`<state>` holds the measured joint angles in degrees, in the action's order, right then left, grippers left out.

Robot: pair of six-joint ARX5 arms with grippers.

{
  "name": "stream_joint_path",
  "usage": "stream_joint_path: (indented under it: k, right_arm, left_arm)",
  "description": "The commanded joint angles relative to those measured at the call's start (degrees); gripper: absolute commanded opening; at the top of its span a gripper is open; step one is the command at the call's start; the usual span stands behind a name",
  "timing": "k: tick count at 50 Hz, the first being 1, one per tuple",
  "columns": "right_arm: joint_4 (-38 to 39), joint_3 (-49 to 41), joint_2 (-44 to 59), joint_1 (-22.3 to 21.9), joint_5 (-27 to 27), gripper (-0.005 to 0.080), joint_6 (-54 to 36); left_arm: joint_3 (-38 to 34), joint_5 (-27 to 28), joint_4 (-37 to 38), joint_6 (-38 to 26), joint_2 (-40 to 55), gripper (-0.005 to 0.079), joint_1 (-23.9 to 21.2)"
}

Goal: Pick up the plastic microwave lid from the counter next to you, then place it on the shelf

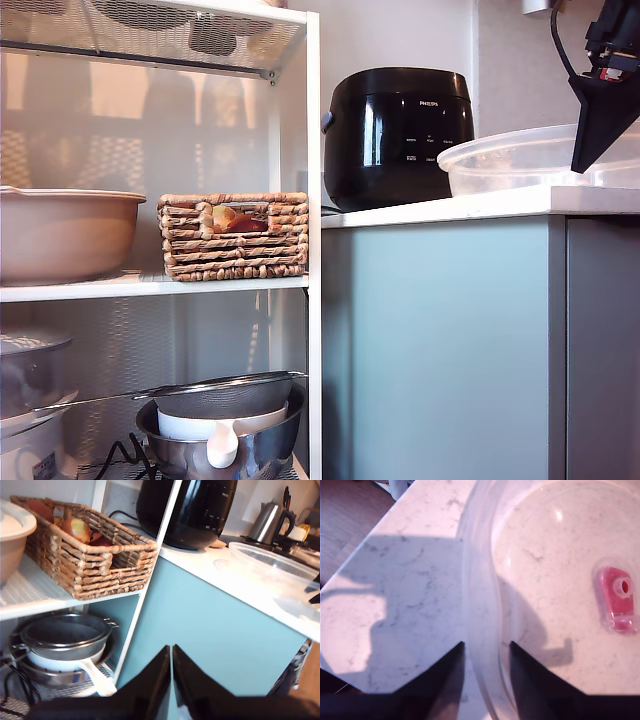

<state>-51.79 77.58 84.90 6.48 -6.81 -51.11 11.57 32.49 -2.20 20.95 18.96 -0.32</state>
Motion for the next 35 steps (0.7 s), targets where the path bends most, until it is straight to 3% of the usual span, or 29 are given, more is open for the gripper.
stream_joint_path:
  k: [1,10,15,29,35]
  right_arm:
    - [0.24,-0.09,0.37,0.35,0.07,-0.0008,-0.37]
    - [-1.55,-0.09,0.31,2.64,1.01,-0.0011,-0.35]
    - [-2.86,-0.09,0.31,4.92,3.34,-0.0011,-0.35]
    - [-3.45,-0.09,-0.48,12.76,11.23,-0.0011,0.11]
    - [-4.02,-0.07,-1.79,16.09,14.45,-0.0011,0.26]
  left_arm:
    - [0.04,0.11,-0.63,1.25,0.26,-0.0021,0.15]
    - [0.04,0.15,-0.63,4.68,0.26,-0.0021,0.15]
    - [0.07,0.98,-0.66,10.54,0.26,-0.0021,0.15]
    - [0.13,2.23,-0.63,12.52,0.26,-0.0021,0.15]
    - [0.13,2.21,-0.63,17.29,0.28,-0.0021,0.15]
